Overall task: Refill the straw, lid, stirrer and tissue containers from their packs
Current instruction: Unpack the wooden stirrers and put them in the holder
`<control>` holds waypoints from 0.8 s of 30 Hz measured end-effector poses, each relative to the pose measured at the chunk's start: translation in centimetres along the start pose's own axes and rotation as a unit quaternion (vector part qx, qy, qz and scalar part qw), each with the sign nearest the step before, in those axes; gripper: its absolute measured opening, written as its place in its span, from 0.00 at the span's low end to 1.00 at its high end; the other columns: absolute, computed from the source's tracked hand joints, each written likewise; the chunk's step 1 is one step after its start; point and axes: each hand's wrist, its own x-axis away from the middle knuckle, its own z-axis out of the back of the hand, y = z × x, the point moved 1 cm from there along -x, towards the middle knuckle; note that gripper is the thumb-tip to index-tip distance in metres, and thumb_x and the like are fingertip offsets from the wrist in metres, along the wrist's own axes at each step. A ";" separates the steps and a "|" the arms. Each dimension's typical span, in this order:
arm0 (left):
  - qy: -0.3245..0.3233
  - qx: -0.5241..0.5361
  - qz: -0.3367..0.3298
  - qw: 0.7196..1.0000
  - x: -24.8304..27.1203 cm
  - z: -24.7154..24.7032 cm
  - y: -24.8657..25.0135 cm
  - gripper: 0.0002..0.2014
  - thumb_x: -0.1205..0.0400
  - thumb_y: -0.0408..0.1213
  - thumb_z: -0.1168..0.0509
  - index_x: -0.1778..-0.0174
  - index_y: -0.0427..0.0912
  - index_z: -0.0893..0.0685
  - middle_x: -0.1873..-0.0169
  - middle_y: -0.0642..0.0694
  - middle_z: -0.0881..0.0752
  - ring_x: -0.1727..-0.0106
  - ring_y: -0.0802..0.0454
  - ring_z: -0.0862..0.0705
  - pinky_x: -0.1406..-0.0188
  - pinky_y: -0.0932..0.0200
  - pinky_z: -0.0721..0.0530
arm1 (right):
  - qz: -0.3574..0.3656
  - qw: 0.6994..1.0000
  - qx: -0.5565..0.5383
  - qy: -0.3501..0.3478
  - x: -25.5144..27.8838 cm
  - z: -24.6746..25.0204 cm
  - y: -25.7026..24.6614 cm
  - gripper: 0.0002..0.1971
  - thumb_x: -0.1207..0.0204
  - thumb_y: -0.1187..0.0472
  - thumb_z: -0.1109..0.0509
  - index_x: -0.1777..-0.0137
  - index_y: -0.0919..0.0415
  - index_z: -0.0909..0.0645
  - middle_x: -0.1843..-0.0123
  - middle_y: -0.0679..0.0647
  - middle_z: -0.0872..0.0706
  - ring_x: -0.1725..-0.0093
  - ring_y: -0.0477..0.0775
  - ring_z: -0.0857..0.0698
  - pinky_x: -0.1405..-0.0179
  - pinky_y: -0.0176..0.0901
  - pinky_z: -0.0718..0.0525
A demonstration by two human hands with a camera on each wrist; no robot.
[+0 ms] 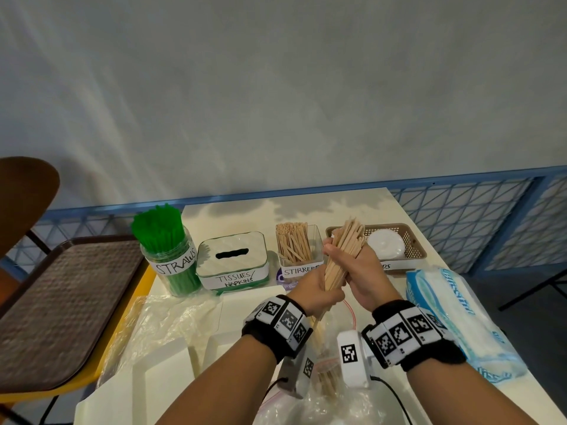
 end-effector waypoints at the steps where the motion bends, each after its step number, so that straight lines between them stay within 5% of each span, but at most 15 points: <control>1: -0.003 -0.002 -0.002 1.000 -0.1 0.2 0.1 0.16 0.35 0.36 0.38 0.51 0.43 0.27 0.67 0.47 0.22 0.69 0.53 0.22 0.63 0.55 0.20 | -0.012 1.000 0.008 -0.013 -0.1 0.0 -0.1 0.09 0.26 0.70 0.30 0.54 0.55 0.19 0.55 0.53 0.12 0.57 0.46 0.12 0.62 0.35 0.16; 6: -0.019 -0.006 -0.033 0.999 -0.4 0.9 0.6 0.36 0.28 0.28 0.36 0.25 0.46 0.41 0.65 0.47 0.20 0.69 0.53 0.21 0.64 0.57 0.20 | -0.038 0.999 0.000 0.006 -0.6 -0.3 -0.2 0.06 0.24 0.70 0.32 0.57 0.59 0.21 0.65 0.53 0.15 0.65 0.46 0.14 0.65 0.39 0.15; 8: -0.016 -0.026 -0.023 0.999 -0.8 1.2 0.8 0.32 0.24 0.29 0.33 0.25 0.39 0.36 0.60 0.45 0.18 0.65 0.54 0.20 0.59 0.56 0.18 | -0.024 0.999 -0.018 0.032 -1.0 -0.5 -0.6 0.06 0.23 0.70 0.34 0.58 0.59 0.22 0.69 0.52 0.18 0.67 0.47 0.16 0.65 0.40 0.17; 11: -0.031 0.006 0.014 0.999 -1.1 2.1 0.6 0.34 0.30 0.56 0.29 0.32 0.42 0.26 0.51 0.49 0.17 0.53 0.55 0.17 0.47 0.57 0.17 | 0.010 0.998 -0.044 0.042 -1.5 -0.4 -1.9 0.07 0.22 0.69 0.35 0.59 0.57 0.24 0.70 0.52 0.23 0.66 0.49 0.22 0.56 0.46 0.20; 12: -0.031 0.042 0.036 0.998 -1.1 2.4 0.3 0.34 0.30 0.64 0.34 0.34 0.45 0.25 0.49 0.49 0.17 0.47 0.53 0.18 0.40 0.53 0.20 | 0.022 0.997 -0.054 0.046 -1.7 -0.3 -2.4 0.07 0.22 0.69 0.35 0.59 0.56 0.25 0.70 0.52 0.23 0.66 0.49 0.23 0.54 0.47 0.21; 14: 0.023 0.146 0.105 0.983 -0.8 3.0 -0.4 0.29 0.21 0.66 0.52 0.38 0.48 0.23 0.47 0.49 0.17 0.40 0.48 0.20 0.30 0.46 0.27 | 0.044 0.995 -0.069 0.061 -1.9 -0.1 -3.7 0.08 0.22 0.69 0.35 0.58 0.56 0.25 0.69 0.51 0.23 0.66 0.49 0.22 0.55 0.45 0.20; 16: 0.072 0.239 0.178 0.952 -0.5 3.7 -1.3 0.35 0.19 0.64 0.61 0.36 0.41 0.23 0.46 0.43 0.17 0.39 0.43 0.20 0.34 0.45 0.26 | 0.071 0.990 -0.095 0.070 -2.1 0.0 -5.0 0.08 0.22 0.70 0.35 0.58 0.56 0.25 0.70 0.50 0.22 0.68 0.47 0.22 0.59 0.42 0.18; 19: 0.040 0.347 0.246 0.904 -0.2 3.8 -2.2 0.44 0.20 0.67 0.65 0.34 0.29 0.26 0.49 0.35 0.16 0.49 0.43 0.15 0.48 0.51 0.17 | 0.114 0.987 -0.103 0.049 -2.2 -0.6 -6.3 0.09 0.22 0.71 0.35 0.58 0.56 0.24 0.72 0.48 0.20 0.69 0.47 0.21 0.52 0.48 0.19; 22: -0.018 0.437 0.249 0.864 -0.1 3.2 -1.5 0.46 0.21 0.68 0.65 0.37 0.26 0.26 0.49 0.28 0.15 0.53 0.42 0.10 0.57 0.55 0.11 | 0.125 0.992 -0.031 0.016 -1.6 -1.8 -5.9 0.09 0.23 0.70 0.34 0.58 0.54 0.22 0.68 0.51 0.20 0.64 0.49 0.20 0.48 0.52 0.19; 24: -0.036 0.469 0.232 0.851 -0.3 2.9 -0.6 0.44 0.19 0.66 0.63 0.40 0.25 0.24 0.50 0.27 0.15 0.54 0.41 0.10 0.59 0.56 0.10 | 0.124 0.992 0.012 -0.003 -1.2 -2.5 -4.8 0.08 0.25 0.70 0.33 0.58 0.55 0.22 0.67 0.49 0.19 0.65 0.45 0.19 0.53 0.43 0.17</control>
